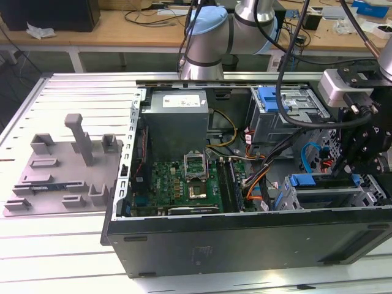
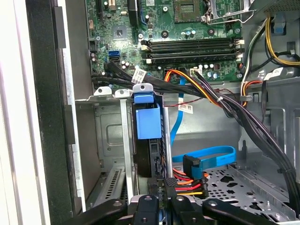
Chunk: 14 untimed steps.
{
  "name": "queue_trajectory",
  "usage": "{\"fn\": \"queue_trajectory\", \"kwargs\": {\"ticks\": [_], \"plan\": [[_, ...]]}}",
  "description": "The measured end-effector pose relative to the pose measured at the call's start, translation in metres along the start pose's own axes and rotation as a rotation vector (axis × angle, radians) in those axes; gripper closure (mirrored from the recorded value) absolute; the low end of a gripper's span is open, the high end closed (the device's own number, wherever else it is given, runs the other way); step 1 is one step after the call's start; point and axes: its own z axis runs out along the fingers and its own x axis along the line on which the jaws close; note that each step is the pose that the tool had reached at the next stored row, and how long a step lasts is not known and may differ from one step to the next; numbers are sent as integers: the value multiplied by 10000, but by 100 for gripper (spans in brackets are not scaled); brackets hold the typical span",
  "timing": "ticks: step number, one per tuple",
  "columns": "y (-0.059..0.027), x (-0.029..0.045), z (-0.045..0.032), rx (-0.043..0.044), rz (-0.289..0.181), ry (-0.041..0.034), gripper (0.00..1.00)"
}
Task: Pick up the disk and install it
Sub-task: 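Insert the first disk wire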
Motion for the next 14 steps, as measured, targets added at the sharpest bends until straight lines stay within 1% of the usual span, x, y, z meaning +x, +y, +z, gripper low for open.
{"fn": "queue_trajectory", "kwargs": {"ticks": [4,14], "plan": [[-1,0,-35,-1,0,3,83],[0,-10,-39,0,0,4,83]]}}
